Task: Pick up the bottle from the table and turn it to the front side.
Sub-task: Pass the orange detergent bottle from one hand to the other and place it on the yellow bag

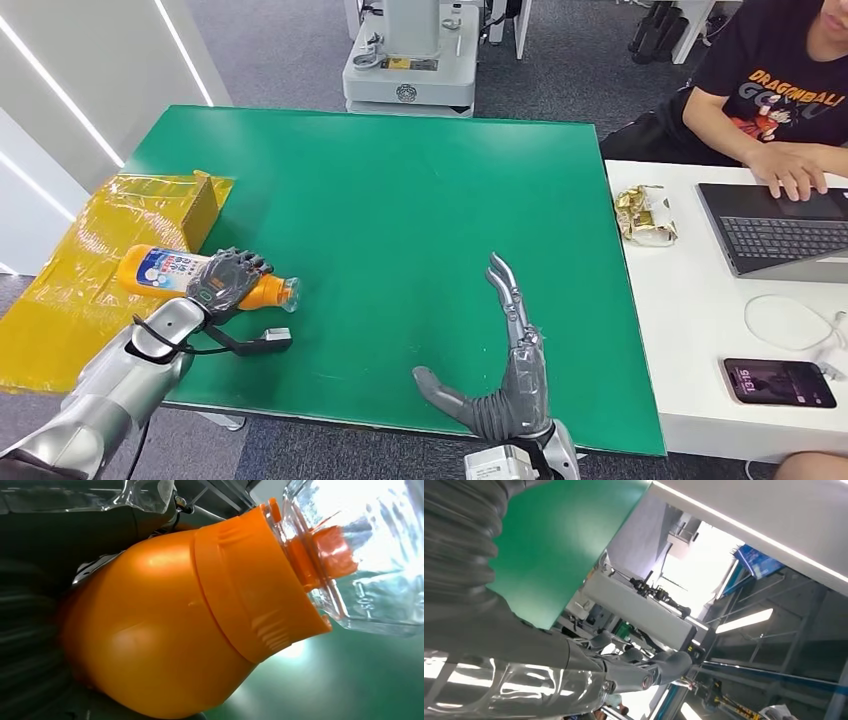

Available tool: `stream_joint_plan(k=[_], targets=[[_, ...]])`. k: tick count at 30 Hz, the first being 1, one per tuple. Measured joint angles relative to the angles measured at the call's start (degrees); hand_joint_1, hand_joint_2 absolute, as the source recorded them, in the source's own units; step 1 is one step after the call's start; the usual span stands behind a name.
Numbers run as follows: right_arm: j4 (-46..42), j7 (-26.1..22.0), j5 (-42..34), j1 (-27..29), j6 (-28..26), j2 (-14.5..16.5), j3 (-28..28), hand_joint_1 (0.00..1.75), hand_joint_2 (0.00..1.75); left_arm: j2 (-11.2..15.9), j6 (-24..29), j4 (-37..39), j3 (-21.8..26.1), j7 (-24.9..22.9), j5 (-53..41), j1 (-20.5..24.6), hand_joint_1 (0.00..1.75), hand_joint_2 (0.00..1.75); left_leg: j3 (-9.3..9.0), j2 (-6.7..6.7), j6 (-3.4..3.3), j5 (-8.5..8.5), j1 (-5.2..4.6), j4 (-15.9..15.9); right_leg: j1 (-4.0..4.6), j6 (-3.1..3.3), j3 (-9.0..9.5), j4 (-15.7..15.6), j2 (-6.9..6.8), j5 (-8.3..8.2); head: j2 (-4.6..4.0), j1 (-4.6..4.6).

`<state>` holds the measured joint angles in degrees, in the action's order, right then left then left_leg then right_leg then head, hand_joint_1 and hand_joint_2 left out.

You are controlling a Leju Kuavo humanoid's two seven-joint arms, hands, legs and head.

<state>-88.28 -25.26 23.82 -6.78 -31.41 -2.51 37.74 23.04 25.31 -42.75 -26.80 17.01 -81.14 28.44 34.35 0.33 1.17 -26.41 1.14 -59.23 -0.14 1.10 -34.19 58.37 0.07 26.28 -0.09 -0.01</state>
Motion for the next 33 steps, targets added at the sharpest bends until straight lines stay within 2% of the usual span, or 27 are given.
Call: stream_joint_plan(k=[5, 6, 10, 16, 33], targets=[[1.16, -0.72, -0.93, -1.35, 0.11, 0.00, 0.25, 0.00, 1.75, 0.88, 0.12, 3.34, -0.88, 0.36, 0.32, 1.75, 1.75, 1.75, 0.00, -0.01, 0.03, 0.02, 0.00, 0.00, 0.00, 0.00, -0.01, 0.02, 0.00, 0.00, 0.00, -0.01], [1.33, -0.75, -1.03, -1.53, 0.11, 0.00, 0.32, 0.00, 1.75, 1.01, 0.13, 3.76, -0.98, 0.38, 0.37, 1.94, 1.70, 1.75, 0.00, -0.01, 0.03, 0.02, 0.00, 0.00, 0.00, 0.00, -0.01, 0.02, 0.00, 0.00, 0.00, 0.00], [1.92, -0.89, -1.39, -2.06, 0.11, 0.00, 0.49, 0.00, 1.75, 1.36, -0.10, 5.03, -1.42, 0.23, 0.68, 2.35, 0.00, 1.75, 0.01, -0.01, 0.03, 0.02, 0.00, 0.00, 0.00, 0.00, -0.01, 0.02, 0.00, 0.00, 0.00, 0.00], [3.05, -1.09, -2.26, -3.27, 0.12, 0.00, 0.82, 0.00, 1.75, 1.44, -2.98, 6.75, -1.53, -1.17, 2.29, 3.53, 0.00, 1.75, 0.00, -0.02, 0.03, 0.02, 0.00, 0.00, 0.00, 0.00, 0.01, 0.04, -0.02, 0.00, 0.00, 0.01], [5.84, -2.09, -4.03, -5.26, 0.40, 0.00, 1.44, 0.00, 1.75, 2.33, -2.77, 7.94, -1.44, -1.96, 4.85, 3.59, 0.00, 1.75, -0.01, -0.02, 0.06, 0.04, 0.00, 0.00, 0.00, 0.01, -0.01, 0.12, -0.02, 0.00, 0.00, 0.00]])
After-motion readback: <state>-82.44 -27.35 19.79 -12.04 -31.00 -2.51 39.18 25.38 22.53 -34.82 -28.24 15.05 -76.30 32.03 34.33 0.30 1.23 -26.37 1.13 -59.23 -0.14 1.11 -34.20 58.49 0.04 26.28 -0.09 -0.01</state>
